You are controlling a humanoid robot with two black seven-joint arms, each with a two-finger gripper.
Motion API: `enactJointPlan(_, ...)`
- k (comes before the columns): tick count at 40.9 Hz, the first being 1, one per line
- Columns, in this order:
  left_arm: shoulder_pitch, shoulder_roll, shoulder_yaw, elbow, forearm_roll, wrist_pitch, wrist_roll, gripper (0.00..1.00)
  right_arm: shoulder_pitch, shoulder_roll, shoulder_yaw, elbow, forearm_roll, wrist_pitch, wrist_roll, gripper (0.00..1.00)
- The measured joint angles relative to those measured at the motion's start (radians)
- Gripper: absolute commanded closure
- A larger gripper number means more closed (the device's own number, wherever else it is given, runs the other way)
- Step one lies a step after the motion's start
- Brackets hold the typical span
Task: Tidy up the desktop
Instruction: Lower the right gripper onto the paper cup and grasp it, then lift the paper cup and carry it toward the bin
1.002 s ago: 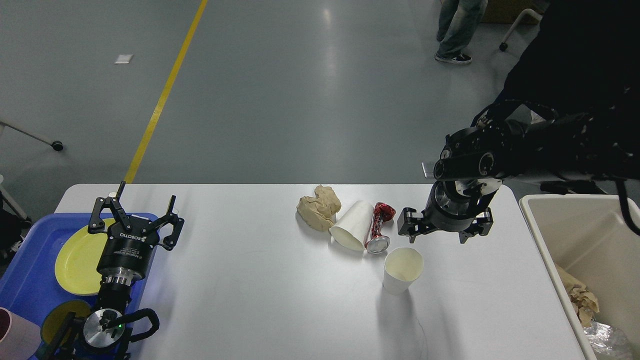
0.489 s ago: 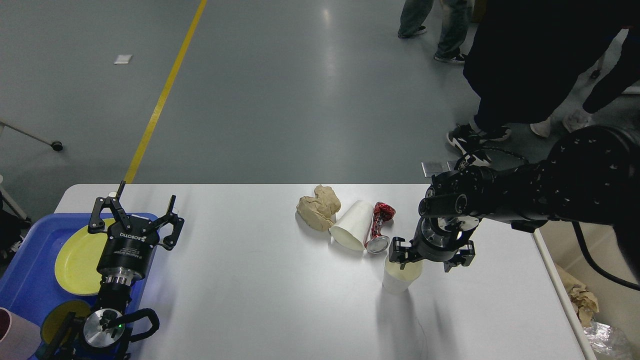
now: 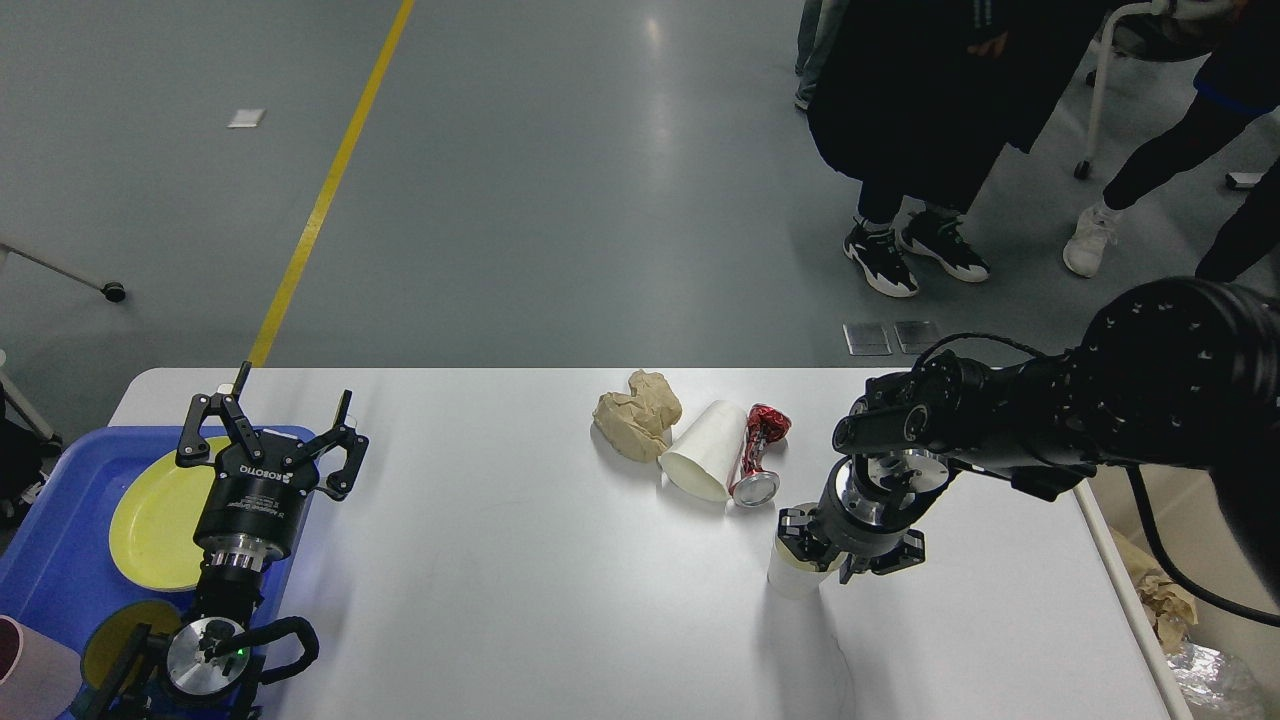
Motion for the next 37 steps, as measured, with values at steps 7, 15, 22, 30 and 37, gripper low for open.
enactJointPlan(7,0.000,0.000,0.000,0.000,0.000,0.000,0.000,0.04,-0.003,0.003,-0.004,0.012,0.003,-0.041,-0.003,1.00)
enactJointPlan(15,0.000,0.000,0.000,0.000,0.000,0.000,0.000,0.04,0.023,-0.007,-0.005,0.038,0.005,-0.041,-0.004,1.00)
enactJointPlan(22,0.000,0.000,0.000,0.000,0.000,0.000,0.000,0.04,0.073,-0.051,-0.005,0.075,0.005,-0.021,-0.004,1.00)
enactJointPlan(30,0.000,0.000,0.000,0.000,0.000,0.000,0.000,0.04,0.234,-0.160,-0.010,0.176,0.007,0.101,-0.003,1.00)
enactJointPlan(37,0.000,0.000,0.000,0.000,0.000,0.000,0.000,0.04,0.462,-0.242,-0.048,0.342,0.011,0.208,0.000,1.00)
